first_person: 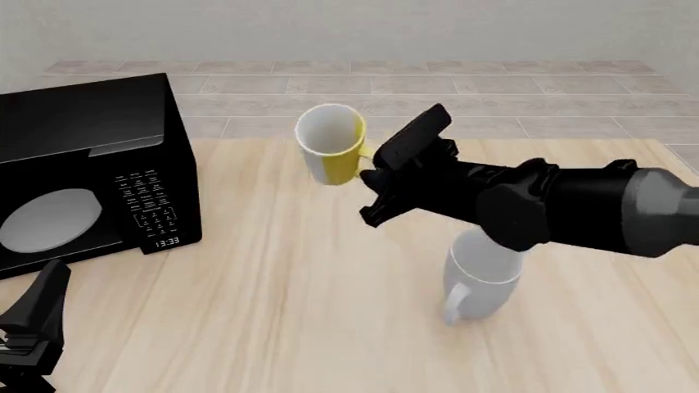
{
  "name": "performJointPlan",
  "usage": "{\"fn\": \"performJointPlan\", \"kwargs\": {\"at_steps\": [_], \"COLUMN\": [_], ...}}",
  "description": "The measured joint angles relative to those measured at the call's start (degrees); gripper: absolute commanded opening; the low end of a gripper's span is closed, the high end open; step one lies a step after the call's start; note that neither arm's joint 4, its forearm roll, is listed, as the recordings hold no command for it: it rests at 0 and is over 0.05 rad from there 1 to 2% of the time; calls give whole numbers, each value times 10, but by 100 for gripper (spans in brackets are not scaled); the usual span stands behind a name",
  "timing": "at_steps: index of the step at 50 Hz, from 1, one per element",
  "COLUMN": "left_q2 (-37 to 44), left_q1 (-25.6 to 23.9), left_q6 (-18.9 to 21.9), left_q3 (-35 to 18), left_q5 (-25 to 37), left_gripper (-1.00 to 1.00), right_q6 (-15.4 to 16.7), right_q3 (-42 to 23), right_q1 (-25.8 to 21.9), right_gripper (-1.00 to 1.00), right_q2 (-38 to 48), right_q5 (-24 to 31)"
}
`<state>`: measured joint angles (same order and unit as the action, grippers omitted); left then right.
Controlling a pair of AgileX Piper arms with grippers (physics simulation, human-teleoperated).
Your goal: Put the yellow and white mug to the front of the white mug.
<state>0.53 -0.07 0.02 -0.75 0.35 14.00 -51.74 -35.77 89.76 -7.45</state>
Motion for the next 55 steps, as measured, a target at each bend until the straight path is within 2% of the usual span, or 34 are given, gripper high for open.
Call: {"fn": "performJointPlan", "kwargs": {"at_steps": [34, 55], "left_q2": [0, 0], "left_q1": [0, 0], "left_q6": [0, 0], "left_q3": [0, 0], "left_q5": [0, 0], "left_gripper": [100, 100], "right_q6": [7, 11], "right_q3": [-13, -14], "right_q1": [124, 190], "right_gripper": [-100, -100], "right_q2": [32, 75], "right_q5": [5, -14]}}
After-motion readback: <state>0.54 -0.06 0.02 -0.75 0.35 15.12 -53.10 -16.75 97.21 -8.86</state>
